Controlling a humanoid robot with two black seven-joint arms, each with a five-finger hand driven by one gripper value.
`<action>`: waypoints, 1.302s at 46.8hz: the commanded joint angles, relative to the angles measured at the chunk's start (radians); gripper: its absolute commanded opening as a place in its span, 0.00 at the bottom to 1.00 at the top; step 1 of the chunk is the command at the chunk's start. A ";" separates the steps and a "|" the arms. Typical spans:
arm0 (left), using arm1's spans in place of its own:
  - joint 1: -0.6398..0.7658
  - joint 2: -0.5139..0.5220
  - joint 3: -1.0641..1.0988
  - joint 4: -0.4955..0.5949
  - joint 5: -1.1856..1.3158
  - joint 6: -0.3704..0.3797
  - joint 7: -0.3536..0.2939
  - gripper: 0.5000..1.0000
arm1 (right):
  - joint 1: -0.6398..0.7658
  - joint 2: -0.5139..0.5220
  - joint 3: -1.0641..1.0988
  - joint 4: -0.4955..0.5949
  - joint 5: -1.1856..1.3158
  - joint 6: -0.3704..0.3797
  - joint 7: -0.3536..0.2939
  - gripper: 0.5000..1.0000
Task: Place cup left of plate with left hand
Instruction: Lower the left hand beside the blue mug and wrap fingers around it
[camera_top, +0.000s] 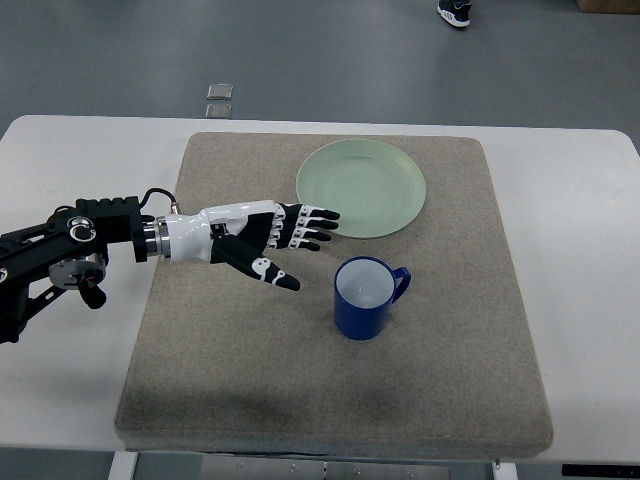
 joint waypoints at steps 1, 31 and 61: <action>-0.002 -0.029 -0.001 0.003 0.028 0.000 0.000 1.00 | 0.001 0.000 0.000 0.000 0.000 0.000 0.000 0.86; 0.014 -0.128 0.000 0.046 0.080 0.000 0.001 1.00 | 0.001 0.000 0.000 0.000 0.000 0.000 0.000 0.86; 0.029 -0.218 0.000 0.104 0.080 0.000 -0.003 1.00 | 0.000 0.000 0.000 0.000 0.000 0.000 0.000 0.86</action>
